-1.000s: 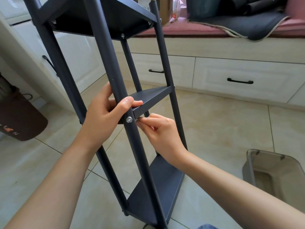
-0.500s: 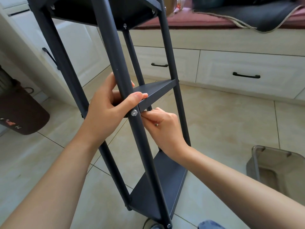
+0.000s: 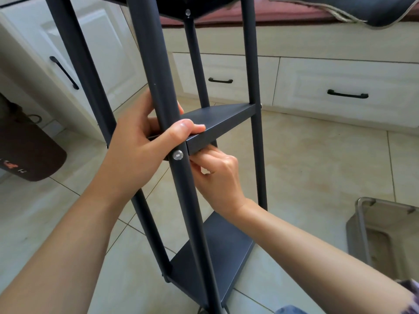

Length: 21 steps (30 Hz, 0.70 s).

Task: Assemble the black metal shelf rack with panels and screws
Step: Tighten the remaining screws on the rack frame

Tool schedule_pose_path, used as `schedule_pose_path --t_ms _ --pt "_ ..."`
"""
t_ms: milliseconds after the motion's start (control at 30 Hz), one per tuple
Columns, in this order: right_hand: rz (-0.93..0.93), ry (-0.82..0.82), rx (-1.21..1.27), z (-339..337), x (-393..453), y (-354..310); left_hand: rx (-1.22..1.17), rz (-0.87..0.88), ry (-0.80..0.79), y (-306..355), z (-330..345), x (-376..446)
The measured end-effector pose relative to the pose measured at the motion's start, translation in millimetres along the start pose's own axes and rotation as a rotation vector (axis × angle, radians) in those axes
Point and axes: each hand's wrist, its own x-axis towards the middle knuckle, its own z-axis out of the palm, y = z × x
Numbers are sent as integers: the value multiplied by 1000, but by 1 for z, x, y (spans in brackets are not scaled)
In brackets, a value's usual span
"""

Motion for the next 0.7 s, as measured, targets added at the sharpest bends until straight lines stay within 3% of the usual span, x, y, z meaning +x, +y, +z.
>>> schedule_pose_path --t_ms 400,700 --pt "60 -9 57 5 0 -1 7 -15 -17 4 0 1" --pt "61 -207 20 -40 0 -3 -1 -38 6 4 1 -5"
